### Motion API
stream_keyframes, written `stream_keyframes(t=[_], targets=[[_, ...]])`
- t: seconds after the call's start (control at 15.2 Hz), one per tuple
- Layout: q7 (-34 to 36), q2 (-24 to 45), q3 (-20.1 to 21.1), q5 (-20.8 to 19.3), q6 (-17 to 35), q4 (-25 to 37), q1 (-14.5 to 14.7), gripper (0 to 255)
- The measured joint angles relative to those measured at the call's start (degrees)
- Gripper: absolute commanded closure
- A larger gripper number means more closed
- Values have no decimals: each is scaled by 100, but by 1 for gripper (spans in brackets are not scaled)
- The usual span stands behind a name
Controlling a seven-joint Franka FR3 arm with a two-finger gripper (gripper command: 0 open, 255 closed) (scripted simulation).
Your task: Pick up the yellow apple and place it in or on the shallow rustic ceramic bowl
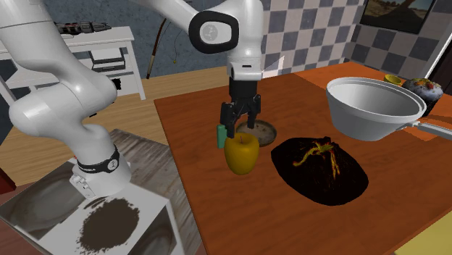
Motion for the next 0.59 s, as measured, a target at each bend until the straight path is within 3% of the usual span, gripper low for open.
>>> stream_keyframes(t=[0.07,0.59], targets=[[0,0,0,0,0,0,0,255],[0,-1,0,0,0,1,0,255]])
